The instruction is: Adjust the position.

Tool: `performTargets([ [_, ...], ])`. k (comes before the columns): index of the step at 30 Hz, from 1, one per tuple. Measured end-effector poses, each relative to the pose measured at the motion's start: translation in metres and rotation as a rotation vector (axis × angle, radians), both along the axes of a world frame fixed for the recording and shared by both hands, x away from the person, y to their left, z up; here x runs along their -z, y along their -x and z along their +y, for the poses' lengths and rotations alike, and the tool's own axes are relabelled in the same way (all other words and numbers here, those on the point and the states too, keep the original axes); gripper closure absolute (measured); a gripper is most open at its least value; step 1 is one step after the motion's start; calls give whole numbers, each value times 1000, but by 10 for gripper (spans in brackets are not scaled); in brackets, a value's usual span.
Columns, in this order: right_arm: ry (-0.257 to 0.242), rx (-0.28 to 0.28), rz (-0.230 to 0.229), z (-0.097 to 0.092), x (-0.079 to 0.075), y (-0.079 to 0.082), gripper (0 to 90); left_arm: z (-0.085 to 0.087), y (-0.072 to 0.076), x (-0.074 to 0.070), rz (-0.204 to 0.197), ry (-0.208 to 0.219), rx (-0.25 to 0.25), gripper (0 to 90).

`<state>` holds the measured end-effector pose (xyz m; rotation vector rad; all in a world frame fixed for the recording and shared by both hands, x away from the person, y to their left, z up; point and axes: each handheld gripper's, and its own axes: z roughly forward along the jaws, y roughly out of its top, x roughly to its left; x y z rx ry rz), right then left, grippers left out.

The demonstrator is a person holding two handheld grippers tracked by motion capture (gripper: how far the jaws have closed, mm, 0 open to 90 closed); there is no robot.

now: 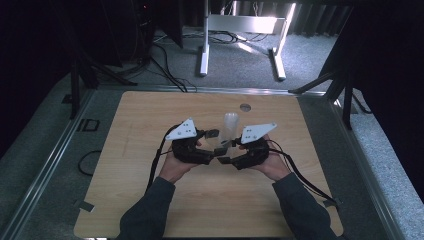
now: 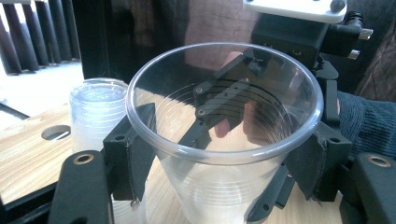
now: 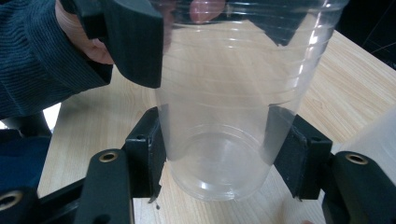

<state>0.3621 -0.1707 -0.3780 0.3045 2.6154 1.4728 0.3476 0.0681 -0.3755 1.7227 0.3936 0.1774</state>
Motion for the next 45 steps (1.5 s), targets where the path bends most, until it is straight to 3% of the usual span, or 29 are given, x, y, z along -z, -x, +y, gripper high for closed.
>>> performTargets([
  [18, -57, 7, 4, -1, 1, 0, 410, -2, 2, 1, -8, 103, -20, 226],
  [26, -62, 1, 6, 1, 3, 0, 411, -3, 0, 1, 9, 155, -25, 203],
  [45, -76, -14, 17, 2, 4, 0, 410, -6, 2, 1, -11, 140, -37, 270],
])
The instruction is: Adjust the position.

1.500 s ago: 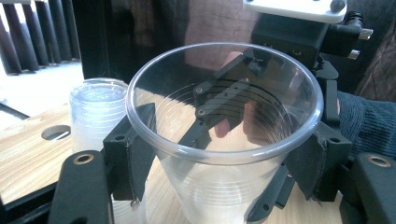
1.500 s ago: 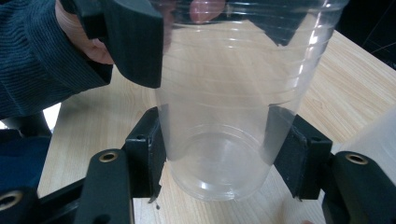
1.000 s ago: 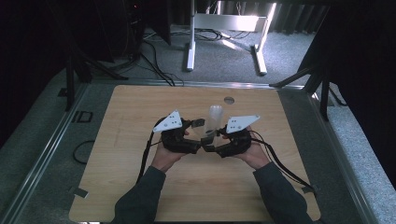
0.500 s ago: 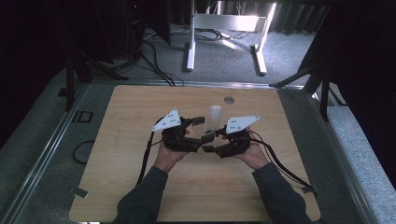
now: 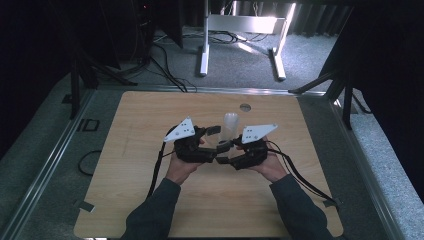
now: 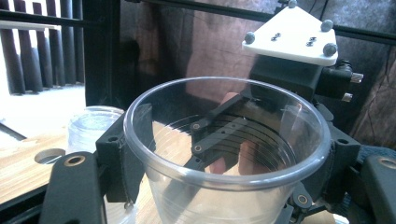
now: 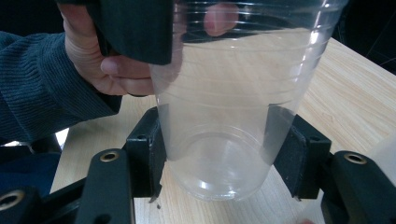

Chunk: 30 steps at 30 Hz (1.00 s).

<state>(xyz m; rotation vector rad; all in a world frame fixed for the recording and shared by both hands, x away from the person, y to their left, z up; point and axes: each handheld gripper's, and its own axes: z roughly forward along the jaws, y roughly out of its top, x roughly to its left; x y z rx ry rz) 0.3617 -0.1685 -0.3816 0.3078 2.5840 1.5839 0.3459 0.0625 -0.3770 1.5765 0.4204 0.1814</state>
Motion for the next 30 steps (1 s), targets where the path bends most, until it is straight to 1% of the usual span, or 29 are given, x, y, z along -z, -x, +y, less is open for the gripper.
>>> performTargets([
  [6, -1, -2, 1, 0, 1, 0, 401, 0, 0, 0, -2, -4, -3, 276],
  [10, 10, 0, 4, 1, 1, 0, 330, 0, 0, 0, -4, -10, -9, 277],
  [11, 10, 0, 4, 1, 1, 0, 330, 0, 0, 0, -4, -10, -9, 277],
  [13, 17, 14, 1, 1, 2, 0, 295, 2, 0, -1, -1, -8, -17, 278],
  [15, 17, 18, 0, 0, 1, 0, 288, 3, 0, -1, -1, -9, -23, 278],
  [17, 16, 31, -1, -2, 1, 0, 258, 5, -1, -2, -7, -16, -47, 281],
  [18, 16, 31, -1, -2, 1, 0, 258, 5, -1, -2, -7, -16, -47, 281],
  [21, 22, 50, -4, -5, 1, -1, 228, 9, -1, -2, -9, -22, -72, 283],
  [24, 19, 47, -3, -5, 0, -1, 226, 11, -1, -2, -10, -25, -81, 284],
  [25, 21, 48, -7, -5, -1, -1, 220, 13, -1, -1, -8, -23, -92, 284],
  [27, 22, 62, -10, -7, -3, -1, 216, 14, -2, 0, -6, -22, -100, 283],
  [30, 20, 65, -14, -9, -4, -2, 213, 16, -2, 1, -7, -31, -108, 284],
])
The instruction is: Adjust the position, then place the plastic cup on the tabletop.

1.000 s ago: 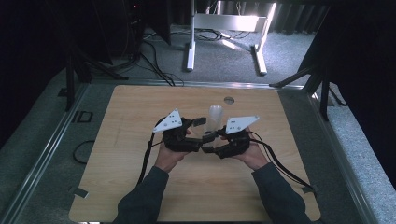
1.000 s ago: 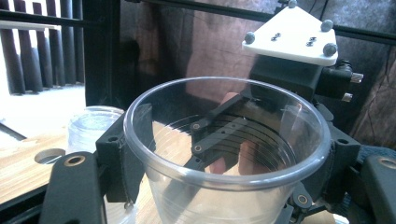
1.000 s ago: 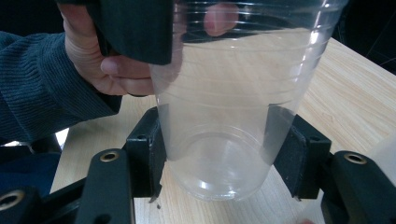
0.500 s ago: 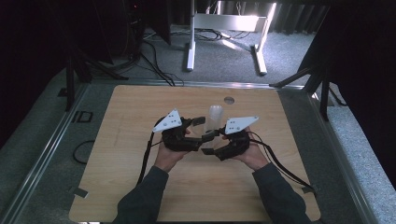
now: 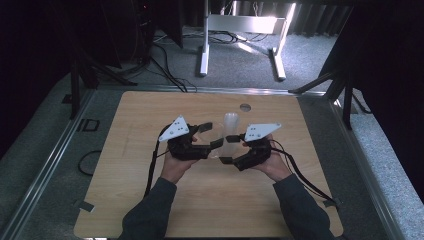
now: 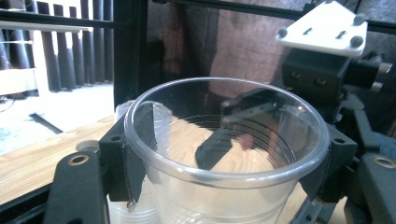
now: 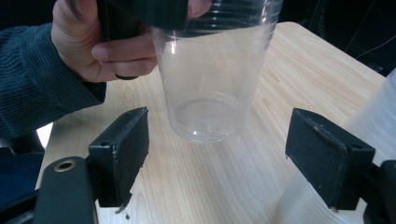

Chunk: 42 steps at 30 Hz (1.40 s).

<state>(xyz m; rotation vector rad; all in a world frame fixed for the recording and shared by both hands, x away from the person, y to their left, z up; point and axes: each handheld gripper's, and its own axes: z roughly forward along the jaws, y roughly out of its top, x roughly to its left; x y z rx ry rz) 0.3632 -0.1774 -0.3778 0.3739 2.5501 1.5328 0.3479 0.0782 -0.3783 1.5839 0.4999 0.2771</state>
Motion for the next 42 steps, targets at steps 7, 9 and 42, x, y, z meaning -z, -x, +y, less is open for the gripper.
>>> performTargets([
  [7, -4, 12, -8, -2, -3, 0, 211, 4, 0, 1, -8, -7, -29, 284],
  [9, -12, 14, -11, -3, -4, 1, 211, 5, 0, 0, -10, -11, -38, 283],
  [42, -33, 38, -4, -12, -5, 3, 215, 16, 2, 9, -43, -44, -157, 286],
])
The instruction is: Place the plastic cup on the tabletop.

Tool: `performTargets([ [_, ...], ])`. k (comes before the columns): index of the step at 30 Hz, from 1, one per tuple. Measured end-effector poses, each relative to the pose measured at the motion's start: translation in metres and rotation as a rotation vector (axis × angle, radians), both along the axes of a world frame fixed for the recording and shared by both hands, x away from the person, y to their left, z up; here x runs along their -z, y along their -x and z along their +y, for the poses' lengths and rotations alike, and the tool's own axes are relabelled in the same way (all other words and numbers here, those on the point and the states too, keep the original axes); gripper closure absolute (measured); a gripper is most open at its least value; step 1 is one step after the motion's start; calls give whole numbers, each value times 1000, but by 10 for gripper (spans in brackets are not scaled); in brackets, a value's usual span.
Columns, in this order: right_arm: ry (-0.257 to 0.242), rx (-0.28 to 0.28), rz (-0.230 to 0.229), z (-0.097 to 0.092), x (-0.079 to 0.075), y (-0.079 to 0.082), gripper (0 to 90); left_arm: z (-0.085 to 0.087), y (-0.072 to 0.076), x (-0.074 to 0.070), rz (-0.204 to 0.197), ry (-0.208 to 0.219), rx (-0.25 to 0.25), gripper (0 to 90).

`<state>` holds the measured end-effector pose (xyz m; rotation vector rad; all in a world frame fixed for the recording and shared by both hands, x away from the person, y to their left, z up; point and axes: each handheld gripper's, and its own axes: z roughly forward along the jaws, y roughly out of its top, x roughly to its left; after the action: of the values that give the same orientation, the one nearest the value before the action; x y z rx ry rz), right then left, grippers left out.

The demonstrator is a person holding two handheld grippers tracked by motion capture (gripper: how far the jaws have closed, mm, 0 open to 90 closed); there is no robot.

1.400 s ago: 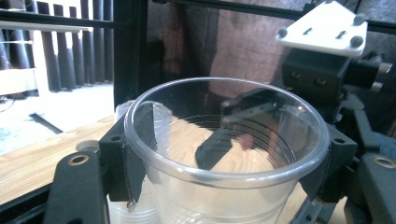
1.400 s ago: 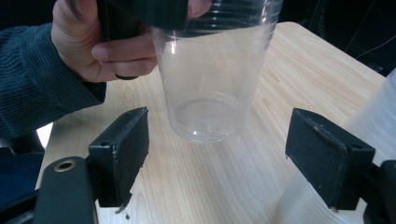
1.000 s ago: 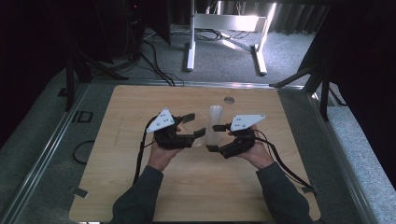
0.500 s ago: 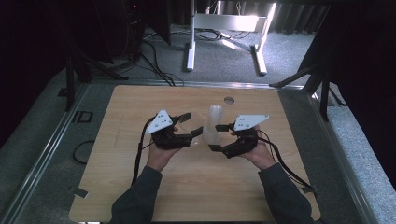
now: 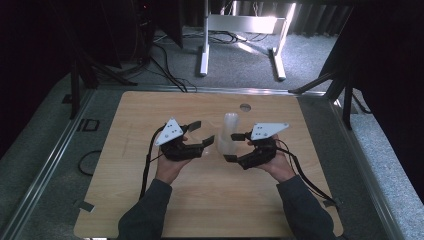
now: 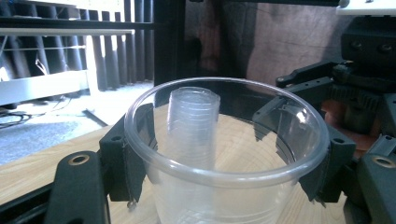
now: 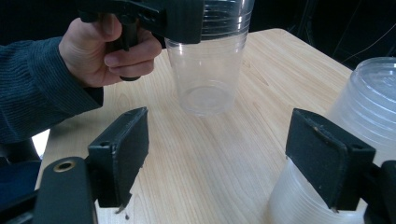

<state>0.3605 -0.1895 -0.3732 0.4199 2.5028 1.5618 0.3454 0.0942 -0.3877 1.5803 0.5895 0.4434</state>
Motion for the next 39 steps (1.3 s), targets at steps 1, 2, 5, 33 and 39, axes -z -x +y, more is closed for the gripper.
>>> performTargets([
  [1, -2, 1, 0, 0, 0, 0, 215, 1, 0, 0, 2, 6, 0, 286],
  [2, -4, 2, 1, -1, 0, 0, 216, 1, 0, 1, 4, 9, -3, 287],
  [5, -5, 2, 2, -1, 0, 0, 215, 3, 0, 2, 7, 8, -12, 287],
  [33, -8, 3, 2, -2, 1, 0, 217, 13, -6, 15, 11, -47, -124, 288],
  [39, -6, 3, 4, -2, 2, 0, 217, 15, -7, 20, 3, -50, -158, 288],
])
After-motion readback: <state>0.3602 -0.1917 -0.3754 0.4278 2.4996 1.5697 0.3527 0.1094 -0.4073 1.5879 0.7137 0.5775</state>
